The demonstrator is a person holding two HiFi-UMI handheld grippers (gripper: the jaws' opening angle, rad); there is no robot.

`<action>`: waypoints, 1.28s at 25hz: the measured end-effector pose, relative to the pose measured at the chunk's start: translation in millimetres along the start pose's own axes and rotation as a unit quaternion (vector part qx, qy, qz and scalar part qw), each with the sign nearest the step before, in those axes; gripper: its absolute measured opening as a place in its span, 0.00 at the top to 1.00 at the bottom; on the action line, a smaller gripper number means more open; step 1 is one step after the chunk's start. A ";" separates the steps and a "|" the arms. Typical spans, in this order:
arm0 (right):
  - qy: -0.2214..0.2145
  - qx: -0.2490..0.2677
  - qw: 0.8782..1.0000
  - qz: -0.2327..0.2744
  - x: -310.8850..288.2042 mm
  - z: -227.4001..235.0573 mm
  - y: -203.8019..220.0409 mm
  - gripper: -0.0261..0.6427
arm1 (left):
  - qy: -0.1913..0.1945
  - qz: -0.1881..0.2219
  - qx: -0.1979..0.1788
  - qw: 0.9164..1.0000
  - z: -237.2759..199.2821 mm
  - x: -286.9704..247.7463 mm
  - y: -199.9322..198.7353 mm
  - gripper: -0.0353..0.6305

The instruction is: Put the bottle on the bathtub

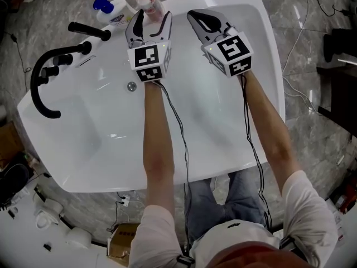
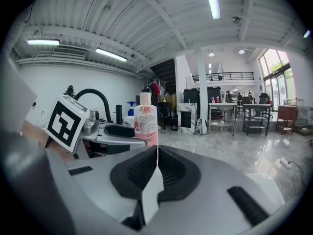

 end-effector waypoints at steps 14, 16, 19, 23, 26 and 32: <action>-0.004 0.015 1.000 0.015 79.7 -44.7 -67.3 0.97 | 0.023 0.036 -0.020 0.999 37.2 119.6 -70.5 0.77; -0.004 0.021 1.000 0.020 95.8 -55.1 -82.7 0.97 | 0.025 0.047 -0.018 0.998 40.7 139.3 -88.9 0.81; -0.005 0.023 0.999 0.031 124.3 -71.4 -108.3 0.97 | 0.027 0.058 -0.015 0.998 46.8 169.6 -114.2 0.87; -0.001 0.026 0.999 0.043 159.5 -87.3 -141.3 0.97 | 0.024 0.071 -0.004 0.997 52.1 206.1 -146.7 0.92; 0.002 0.020 0.999 0.050 186.3 -100.6 -161.2 0.97 | 0.024 0.077 0.001 0.997 59.6 236.5 -167.3 0.93; 0.011 0.012 0.998 0.062 244.3 -126.5 -201.6 0.97 | 0.020 0.093 0.015 0.995 76.3 302.4 -209.2 0.93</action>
Point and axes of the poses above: the fingertips, and each gripper's own axes: x backward along the fingers, z to its right, y out of its underside, the point moved 4 cm from there along x, backward along the fingers, and after that the axes turned 2 degrees about -y, right-handed, at the moved point
